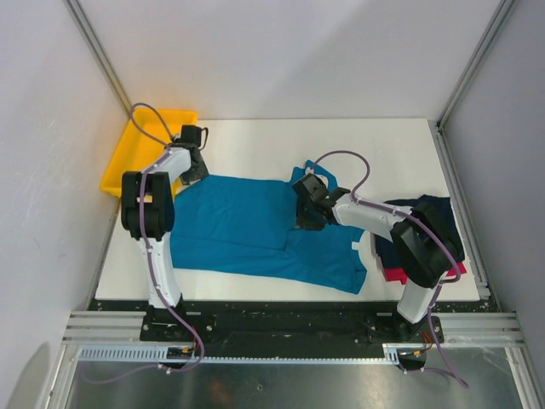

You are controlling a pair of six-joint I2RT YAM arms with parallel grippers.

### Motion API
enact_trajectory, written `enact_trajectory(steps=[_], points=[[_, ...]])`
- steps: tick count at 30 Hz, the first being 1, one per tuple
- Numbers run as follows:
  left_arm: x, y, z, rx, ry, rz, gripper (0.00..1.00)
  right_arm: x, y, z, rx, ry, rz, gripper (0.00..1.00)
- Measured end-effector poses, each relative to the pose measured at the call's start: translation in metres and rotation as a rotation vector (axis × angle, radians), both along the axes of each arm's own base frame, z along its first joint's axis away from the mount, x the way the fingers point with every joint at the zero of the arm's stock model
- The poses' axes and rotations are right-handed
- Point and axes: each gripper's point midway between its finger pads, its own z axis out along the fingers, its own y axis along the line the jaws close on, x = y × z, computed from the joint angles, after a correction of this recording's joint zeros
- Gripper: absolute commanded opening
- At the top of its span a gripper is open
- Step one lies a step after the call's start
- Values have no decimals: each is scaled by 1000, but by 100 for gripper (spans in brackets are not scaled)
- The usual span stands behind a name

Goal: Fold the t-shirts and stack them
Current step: Grap the side of the flattened tshirt furthest away from the robot with both arms

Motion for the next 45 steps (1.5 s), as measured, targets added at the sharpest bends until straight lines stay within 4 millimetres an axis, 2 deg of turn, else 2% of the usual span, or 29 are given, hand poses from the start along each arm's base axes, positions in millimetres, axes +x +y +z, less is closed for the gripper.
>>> enact_trajectory(steps=[8, 14, 16, 25, 32, 36, 41, 45], points=[[6, -3, -8, -33, 15, -20, 25, 0, 0, 0, 10, 7, 3, 38], [8, -10, -8, -66, 13, -38, 4, -1, 2, 1, 18, 11, 7, 38], [8, -11, -9, -72, 12, -41, 1, -1, 2, 1, 19, 11, 8, 38], [4, -14, -4, -90, 15, -49, 0, 1, 0, 1, 20, 11, 2, 38], [-17, -19, 25, -97, -11, -63, 0, 7, -6, 1, 19, 9, -15, 38], [-40, -31, 35, -115, -23, -92, 0, 9, -8, 1, 20, 8, -22, 38], [-77, -56, 22, -153, 21, -144, 1, 11, -9, 1, 20, 5, -24, 37], [-116, -77, 4, -205, 82, -170, 23, 11, -9, 1, 21, 5, -24, 37]])
